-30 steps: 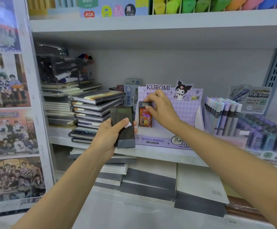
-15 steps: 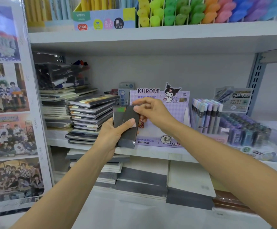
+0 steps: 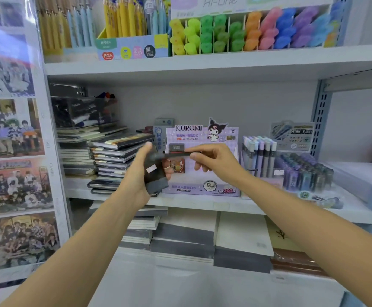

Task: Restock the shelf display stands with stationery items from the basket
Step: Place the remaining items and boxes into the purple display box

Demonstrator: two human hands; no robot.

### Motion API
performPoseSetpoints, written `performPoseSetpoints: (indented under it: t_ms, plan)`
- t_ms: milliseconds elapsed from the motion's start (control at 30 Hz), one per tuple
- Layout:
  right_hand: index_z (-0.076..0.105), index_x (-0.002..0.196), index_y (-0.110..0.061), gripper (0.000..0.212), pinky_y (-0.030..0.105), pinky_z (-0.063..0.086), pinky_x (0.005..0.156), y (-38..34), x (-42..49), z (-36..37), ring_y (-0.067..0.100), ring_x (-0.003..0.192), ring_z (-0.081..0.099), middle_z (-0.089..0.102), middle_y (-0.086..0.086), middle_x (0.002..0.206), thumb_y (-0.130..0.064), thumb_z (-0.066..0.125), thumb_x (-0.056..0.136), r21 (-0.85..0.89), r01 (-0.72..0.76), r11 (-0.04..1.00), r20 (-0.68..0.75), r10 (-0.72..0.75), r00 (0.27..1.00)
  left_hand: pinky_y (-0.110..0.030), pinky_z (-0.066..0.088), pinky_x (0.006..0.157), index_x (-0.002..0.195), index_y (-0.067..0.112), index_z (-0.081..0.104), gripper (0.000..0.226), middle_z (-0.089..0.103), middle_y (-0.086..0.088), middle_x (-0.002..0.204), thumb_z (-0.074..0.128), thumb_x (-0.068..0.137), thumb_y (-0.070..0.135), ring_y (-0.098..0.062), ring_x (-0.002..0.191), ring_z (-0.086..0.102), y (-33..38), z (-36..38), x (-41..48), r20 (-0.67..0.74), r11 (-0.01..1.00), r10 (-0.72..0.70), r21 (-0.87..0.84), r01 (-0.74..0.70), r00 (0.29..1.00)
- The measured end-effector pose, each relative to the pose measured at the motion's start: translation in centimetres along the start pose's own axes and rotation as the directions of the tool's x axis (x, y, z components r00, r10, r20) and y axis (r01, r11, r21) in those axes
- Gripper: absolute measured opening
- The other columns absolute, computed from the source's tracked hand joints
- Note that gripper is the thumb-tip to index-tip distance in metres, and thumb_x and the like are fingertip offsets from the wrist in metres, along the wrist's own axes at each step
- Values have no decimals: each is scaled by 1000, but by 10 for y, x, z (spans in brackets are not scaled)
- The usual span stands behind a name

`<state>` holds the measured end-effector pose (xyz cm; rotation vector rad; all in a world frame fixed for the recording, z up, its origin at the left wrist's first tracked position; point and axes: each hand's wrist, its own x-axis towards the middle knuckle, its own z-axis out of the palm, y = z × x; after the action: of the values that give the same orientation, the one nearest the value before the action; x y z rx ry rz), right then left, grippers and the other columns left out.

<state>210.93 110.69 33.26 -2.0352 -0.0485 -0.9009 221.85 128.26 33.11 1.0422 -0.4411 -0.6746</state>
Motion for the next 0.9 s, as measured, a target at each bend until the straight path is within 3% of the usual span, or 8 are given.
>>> performPoseSetpoints:
  t_ms: [133, 267, 367, 467, 533, 667, 800, 900]
  plan:
    - [71, 103, -6, 16, 14, 38, 43, -4, -7, 1, 4, 38, 46, 59, -2, 48, -12, 60, 94, 71, -52, 996, -116, 60, 991, -28, 58, 61, 102, 6, 66, 61, 68, -11, 78, 55, 85, 64, -21, 63, 64, 1, 5, -6, 75, 997, 38, -74, -33, 996]
    - [70, 101, -11, 15, 15, 35, 41, -8, -15, 4, 5, 38, 42, 56, -4, 46, -18, 58, 96, 170, -104, 980, -118, 125, 985, -32, 59, 70, 118, 3, 61, 63, 72, -13, 90, 79, 66, 33, -23, 75, 68, -4, 9, -8, 17, 987, 154, 30, -155, 988]
    - [71, 99, -13, 17, 15, 32, 40, -8, -20, 9, 6, 37, 37, 52, -5, 43, -24, 58, 96, 152, -141, 978, -24, 147, 989, -30, 59, 64, 114, 3, 61, 41, 74, -10, 80, 77, 78, 16, -19, 67, 69, -9, 9, -7, -33, 961, 246, 135, -240, 969]
    - [70, 80, -7, 31, 17, 27, 47, -7, -21, 8, 6, 44, 28, 44, -7, 48, -31, 59, 95, 55, -190, 980, 36, 189, 981, -27, 56, 55, 105, 4, 63, 28, 72, -8, 70, 76, 81, 10, -15, 56, 64, -12, 5, -5, -19, 939, 299, 180, -291, 954]
    - [67, 81, -3, 40, 22, 30, 56, -9, -18, 6, 7, 50, 33, 43, -2, 58, -40, 58, 94, -12, -192, 981, -6, 192, 981, -25, 54, 52, 103, 4, 62, 28, 71, -8, 66, 77, 80, 9, -15, 53, 63, -13, 2, -4, 8, 922, 298, 259, -290, 955]
    - [56, 126, -26, 29, 22, 52, 70, -18, -7, 10, 2, 79, 64, 68, -3, 91, -28, 55, 97, 54, -121, 991, -4, 121, 993, -25, 54, 53, 101, 5, 62, 30, 71, -9, 67, 79, 77, 9, -15, 53, 64, -16, 2, -3, 108, 884, 248, 382, -270, 963]
    - [61, 113, -27, 26, 24, 56, 76, -24, 4, 14, 7, 86, 67, 71, 3, 94, -8, 56, 96, 21, -64, 998, 38, 63, 997, -28, 56, 58, 105, 5, 63, 31, 73, -11, 73, 78, 79, 11, -18, 59, 67, -17, -4, 1, 133, 885, 217, 392, -253, 967]
    - [58, 112, -18, 21, 22, 56, 71, -24, 15, 10, 5, 82, 67, 70, 8, 92, -5, 55, 96, 10, -29, 1000, -130, 30, 991, -28, 57, 61, 107, 9, 60, 22, 74, -11, 75, 69, 86, 7, -20, 64, 70, -14, -15, 7, 95, 924, 210, 306, -229, 973]
